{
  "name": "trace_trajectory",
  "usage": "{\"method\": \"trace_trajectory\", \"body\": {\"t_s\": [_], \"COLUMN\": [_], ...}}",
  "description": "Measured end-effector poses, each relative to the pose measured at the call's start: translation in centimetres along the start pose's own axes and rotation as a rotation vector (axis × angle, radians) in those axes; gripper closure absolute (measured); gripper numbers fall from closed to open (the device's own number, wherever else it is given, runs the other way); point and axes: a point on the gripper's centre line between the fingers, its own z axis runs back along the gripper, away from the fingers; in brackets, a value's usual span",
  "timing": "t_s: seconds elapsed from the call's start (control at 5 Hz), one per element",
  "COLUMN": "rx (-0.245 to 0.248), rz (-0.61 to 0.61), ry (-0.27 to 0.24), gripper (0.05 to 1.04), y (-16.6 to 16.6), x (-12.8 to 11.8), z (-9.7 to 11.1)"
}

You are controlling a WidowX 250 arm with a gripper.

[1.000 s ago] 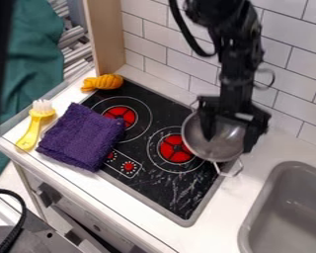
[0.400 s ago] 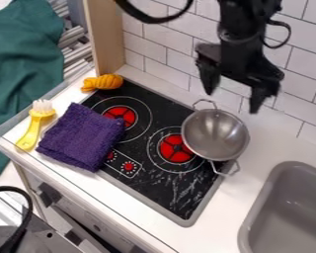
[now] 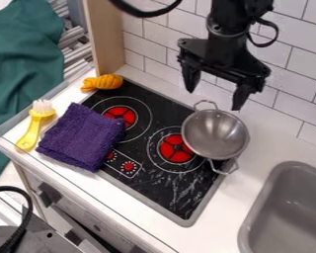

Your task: Move the silver pot to the top right side of the stove

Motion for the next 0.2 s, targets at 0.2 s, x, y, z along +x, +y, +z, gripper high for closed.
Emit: {"method": "trace_trajectory", "body": {"t_s": [0.2], "rx": [-0.014], "rz": [-0.003], "ry": [0.025], "gripper": [0.075], "y": [0.06], "x": [-0.28], "z": [-0.34]}}
